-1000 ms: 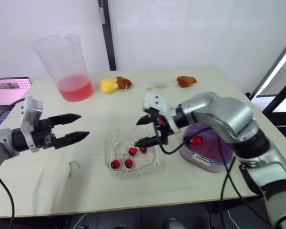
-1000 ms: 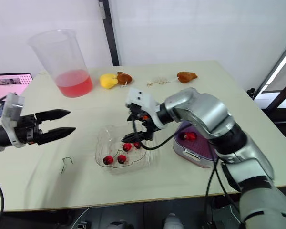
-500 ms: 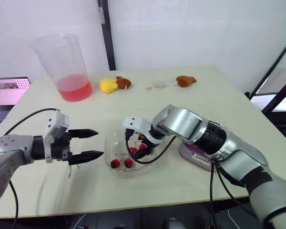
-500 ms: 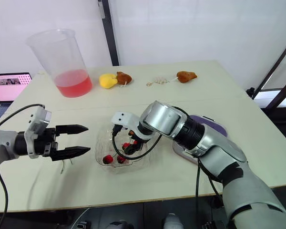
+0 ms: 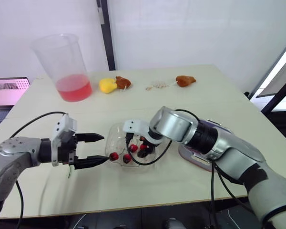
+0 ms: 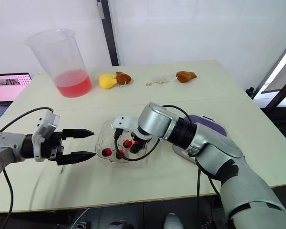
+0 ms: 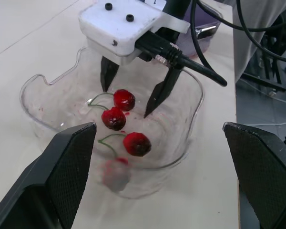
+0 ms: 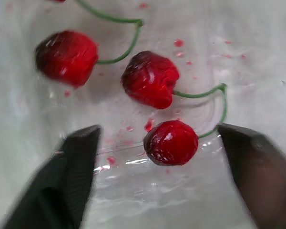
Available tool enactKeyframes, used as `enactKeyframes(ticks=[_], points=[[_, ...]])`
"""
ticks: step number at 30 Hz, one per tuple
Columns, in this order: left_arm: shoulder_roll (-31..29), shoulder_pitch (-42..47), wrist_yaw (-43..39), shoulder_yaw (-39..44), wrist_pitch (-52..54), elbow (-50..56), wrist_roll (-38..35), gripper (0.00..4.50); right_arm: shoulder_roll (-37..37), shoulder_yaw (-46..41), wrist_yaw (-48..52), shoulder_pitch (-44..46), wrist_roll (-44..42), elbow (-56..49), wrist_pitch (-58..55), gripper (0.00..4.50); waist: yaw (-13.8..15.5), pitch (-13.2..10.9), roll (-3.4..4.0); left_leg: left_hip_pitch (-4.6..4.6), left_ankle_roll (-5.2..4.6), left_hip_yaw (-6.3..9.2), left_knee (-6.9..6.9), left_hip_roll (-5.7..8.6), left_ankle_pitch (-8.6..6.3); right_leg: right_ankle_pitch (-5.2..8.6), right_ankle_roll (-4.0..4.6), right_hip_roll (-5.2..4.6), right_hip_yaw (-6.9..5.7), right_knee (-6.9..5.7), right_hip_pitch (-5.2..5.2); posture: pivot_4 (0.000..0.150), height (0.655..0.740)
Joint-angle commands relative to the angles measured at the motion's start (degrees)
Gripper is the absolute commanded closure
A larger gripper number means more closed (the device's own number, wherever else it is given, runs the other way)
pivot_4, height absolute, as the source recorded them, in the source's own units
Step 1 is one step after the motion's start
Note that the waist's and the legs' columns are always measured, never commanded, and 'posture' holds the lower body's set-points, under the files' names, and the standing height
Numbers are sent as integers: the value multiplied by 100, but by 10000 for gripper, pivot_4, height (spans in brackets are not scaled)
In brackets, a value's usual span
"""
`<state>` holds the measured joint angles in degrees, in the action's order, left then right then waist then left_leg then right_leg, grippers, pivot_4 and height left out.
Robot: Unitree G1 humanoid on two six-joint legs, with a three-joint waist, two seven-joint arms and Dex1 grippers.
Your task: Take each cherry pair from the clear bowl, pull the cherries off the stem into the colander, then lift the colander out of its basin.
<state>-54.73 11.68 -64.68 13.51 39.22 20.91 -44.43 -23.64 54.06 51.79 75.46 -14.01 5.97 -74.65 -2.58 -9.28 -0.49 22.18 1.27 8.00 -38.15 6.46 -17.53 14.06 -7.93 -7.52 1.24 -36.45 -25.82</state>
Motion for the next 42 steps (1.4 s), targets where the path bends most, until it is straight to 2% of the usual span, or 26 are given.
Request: enactKeyframes(ticks=[1, 13, 16, 17, 20, 25, 30, 32, 34, 38, 41, 42], points=[[36, 79, 57, 93, 39, 176, -164, 0, 28, 37, 92, 182, 160, -71, 64, 23290, -1, 0, 0, 0, 0, 0, 0, 0, 0, 0, 0, 0, 0, 0, 0, 1500, 7400], [55, 183, 130, 83, 95, 183, -240, 0, 12, 176, 328, 159, 464, -55, 267, 23290, -1, 0, 0, 1, 0, 0, 0, -1, 0, 0, 0, 1, 0, -2, -2, 1500, 7400], [78, 204, 132, 67, 92, 177, -241, 0, 11, 163, 421, 142, 470, -134, 297, 31564, -1, 0, 0, 1, 0, 0, 0, 0, 0, 0, 0, 0, 0, -2, -2, 1500, 7400], [90, 213, 132, 59, 92, 173, -244, 0, 2, 152, 467, 148, 454, -190, 285, 35932, -2, 0, 0, 1, 0, 0, -1, 0, 0, 0, 0, 0, 0, -2, -2, 1500, 7400], [115, 248, 124, 23, 77, 148, -226, 0, -57, 147, 587, 178, 469, -356, 353, 35932, -3, 0, 0, 0, 0, 0, 0, 0, 0, 0, 0, 0, 0, -2, -2, 1500, 7400], [348, 416, 330, 121, -142, -118, -128, 0, -305, 171, 876, 120, 731, -759, 1331, 35932, 5, 0, 0, 1, 0, 0, -1, 2, 0, 0, 0, -1, 0, -3, -2, 1500, 7400], [474, 440, 380, 308, -363, -537, -45, 0, -195, -177, 847, -98, 1146, -766, 3048, 35932, -30, 1, -1, 1, 2, -9, 0, -3, 0, 0, 0, 0, -2, -15, -18, 1500, 7400], [488, 424, 369, 335, -375, -589, -62, 0, -201, -225, 933, -161, 1254, -757, 3250, 35932, -29, 1, -2, 4, 4, -14, -1, 0, -1, 0, 0, -5, -4, -51, -32, 1500, 7400], [488, 426, 336, 338, -375, -619, -74, 0, -174, -357, 1062, -236, 1181, -766, 2953, 35932, -23, 2, -3, 10, 4, -17, -5, 2, -1, 0, 0, -8, -5, -53, -40, 1500, 7400], [408, 495, 215, 292, -352, -703, -48, 0, -88, -594, 1051, -327, 1037, -739, 1667, 35932, 1, 2, -3, 14, 4, -17, -11, 2, -1, 0, 1, -8, -6, -54, -41, 1500, 7400], [324, 528, 82, 248, -282, -714, -78, 0, 94, -838, 926, -416, 904, -689, 1025, 27254, -4, 2, -3, 14, 4, -16, -10, 1, -1, 0, 1, -7, -5, -55, -45, 1500, 7400], [299, 538, 44, 242, -253, -713, -100, 0, 111, -817, 888, -434, 936, -696, 969, 22724, -9, 2, -3, 14, 4, -17, -9, 1, -1, 0, 1, -7, -5, -55, -46, 1500, 7400]])
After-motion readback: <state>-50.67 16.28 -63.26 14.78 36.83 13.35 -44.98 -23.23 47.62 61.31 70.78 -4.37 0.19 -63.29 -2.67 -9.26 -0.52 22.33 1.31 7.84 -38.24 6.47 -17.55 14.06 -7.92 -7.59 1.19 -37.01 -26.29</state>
